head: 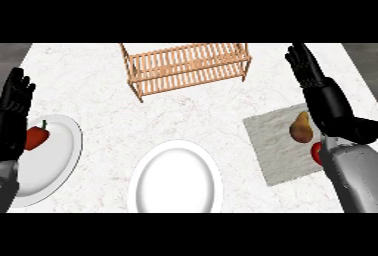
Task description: Pick the pear from the placemat and place it in the tiered shelf
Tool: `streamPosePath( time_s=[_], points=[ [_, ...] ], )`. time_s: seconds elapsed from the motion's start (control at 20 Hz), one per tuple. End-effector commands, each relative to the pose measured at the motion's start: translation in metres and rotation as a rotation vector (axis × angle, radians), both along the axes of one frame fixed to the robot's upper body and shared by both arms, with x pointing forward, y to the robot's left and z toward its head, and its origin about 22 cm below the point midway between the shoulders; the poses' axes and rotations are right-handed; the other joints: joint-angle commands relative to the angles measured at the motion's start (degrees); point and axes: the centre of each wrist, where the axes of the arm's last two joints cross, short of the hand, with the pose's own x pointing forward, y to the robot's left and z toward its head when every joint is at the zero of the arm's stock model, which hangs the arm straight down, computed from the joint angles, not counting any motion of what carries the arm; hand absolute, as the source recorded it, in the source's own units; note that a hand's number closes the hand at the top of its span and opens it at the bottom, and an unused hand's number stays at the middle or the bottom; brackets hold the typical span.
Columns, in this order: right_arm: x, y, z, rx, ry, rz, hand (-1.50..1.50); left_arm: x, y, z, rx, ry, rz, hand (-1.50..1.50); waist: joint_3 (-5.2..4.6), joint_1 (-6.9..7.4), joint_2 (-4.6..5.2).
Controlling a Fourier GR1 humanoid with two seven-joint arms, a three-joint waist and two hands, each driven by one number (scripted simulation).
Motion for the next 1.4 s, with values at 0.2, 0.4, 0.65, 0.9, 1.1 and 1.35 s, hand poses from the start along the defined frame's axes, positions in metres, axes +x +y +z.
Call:
streamPosePath(
  time_s=[0.2, 0.4, 0.65, 0.9, 1.1, 1.35],
  points=[
    [0.023, -0.073, -0.048, 0.177, 0.562, -0.198, 1.50, -0.002, -0.037, -0.006, -0.075, 0.032, -0.089, 0.00, -2.11, 5.55, 0.00],
    [0.021, -0.115, -0.065, 0.351, 0.802, -0.516, -1.50, -0.001, -0.064, -0.019, -0.162, 0.074, -0.116, 0.00, -2.13, 4.13, 0.36],
    [0.030, -0.175, -0.036, 0.404, 0.746, -0.340, -1.50, -0.006, -0.061, -0.007, -0.166, 0.108, -0.101, 0.00, -2.15, 4.17, -0.83],
    [0.035, -0.205, 0.026, 0.047, 0.877, -0.159, -1.50, -0.015, -0.073, -0.009, -0.183, 0.105, -0.117, 0.00, -2.21, 4.94, -0.80],
    [0.056, -0.192, 0.072, -0.200, 0.953, -0.045, -1.50, -0.017, -0.076, -0.009, -0.159, 0.105, -0.141, 0.00, -2.27, 5.90, -0.66],
    [0.079, -0.143, 0.101, -0.629, 0.972, -0.024, -1.50, -0.014, -0.084, -0.014, -0.158, 0.117, -0.146, 0.00, -2.38, 6.39, -0.41]
  ],
)
